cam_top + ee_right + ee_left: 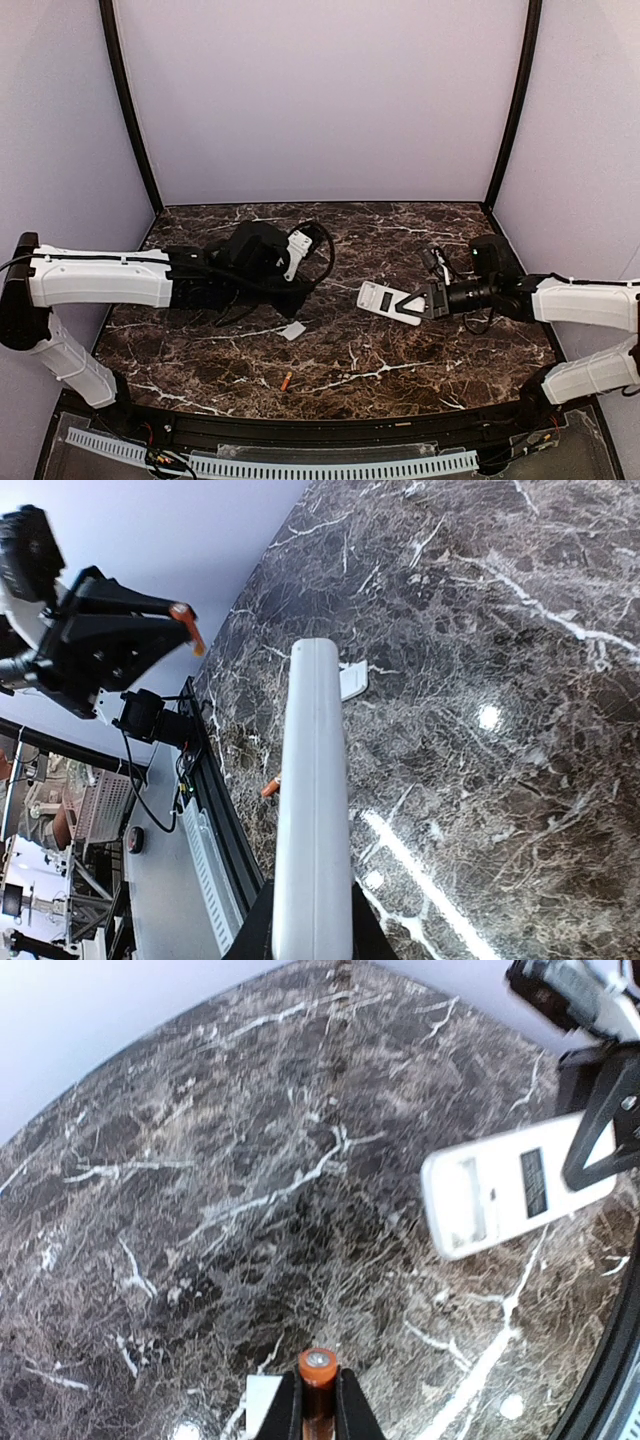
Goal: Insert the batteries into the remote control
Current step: Place the battery in the battery compartment.
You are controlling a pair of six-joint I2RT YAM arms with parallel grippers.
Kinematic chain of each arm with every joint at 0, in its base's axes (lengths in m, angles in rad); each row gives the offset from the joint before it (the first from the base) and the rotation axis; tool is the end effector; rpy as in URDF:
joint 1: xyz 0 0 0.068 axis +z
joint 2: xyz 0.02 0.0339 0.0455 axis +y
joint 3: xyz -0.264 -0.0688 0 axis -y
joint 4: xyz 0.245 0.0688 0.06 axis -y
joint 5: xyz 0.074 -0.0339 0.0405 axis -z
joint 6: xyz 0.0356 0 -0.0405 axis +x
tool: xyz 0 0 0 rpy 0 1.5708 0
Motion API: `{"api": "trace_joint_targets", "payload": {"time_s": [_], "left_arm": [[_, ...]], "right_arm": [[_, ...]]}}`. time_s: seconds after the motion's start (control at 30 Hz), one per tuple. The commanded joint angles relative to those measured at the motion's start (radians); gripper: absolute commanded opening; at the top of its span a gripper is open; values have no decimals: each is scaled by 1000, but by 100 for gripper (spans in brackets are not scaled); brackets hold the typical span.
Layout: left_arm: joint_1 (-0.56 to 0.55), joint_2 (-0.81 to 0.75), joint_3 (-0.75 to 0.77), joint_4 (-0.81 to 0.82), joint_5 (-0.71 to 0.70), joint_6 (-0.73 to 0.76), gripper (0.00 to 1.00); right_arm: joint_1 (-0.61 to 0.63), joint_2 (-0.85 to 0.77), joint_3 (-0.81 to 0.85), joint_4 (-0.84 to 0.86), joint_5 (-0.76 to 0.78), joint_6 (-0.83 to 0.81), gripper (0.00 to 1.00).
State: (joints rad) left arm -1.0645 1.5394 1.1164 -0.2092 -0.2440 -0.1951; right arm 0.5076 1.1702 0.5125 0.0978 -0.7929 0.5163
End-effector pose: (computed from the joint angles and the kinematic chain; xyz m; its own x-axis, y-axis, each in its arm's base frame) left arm 0.1759 -0.2996 0.2674 -0.4273 0.3827 -0.8191 0.6843 0.7290 -0.0163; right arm 0.1900 0.1347 0.2017 -0.8325 -0.0666 -0.5501 -0.5263 0.4056 0.7473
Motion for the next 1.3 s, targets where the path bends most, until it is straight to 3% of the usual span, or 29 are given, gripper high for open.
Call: {"api": "trace_joint_targets", "payload": {"time_s": [0.0, 0.4, 1.27], "left_arm": [[-2, -103, -116, 289, 68, 65, 2], [-2, -49, -145, 474, 202, 21, 0], [-3, -19, -228, 651, 176, 50, 2]], "right_arm": [[60, 41, 49, 68, -4, 41, 0], [145, 134, 113, 135, 10, 101, 0], [166, 132, 133, 230, -67, 217, 0]]}}
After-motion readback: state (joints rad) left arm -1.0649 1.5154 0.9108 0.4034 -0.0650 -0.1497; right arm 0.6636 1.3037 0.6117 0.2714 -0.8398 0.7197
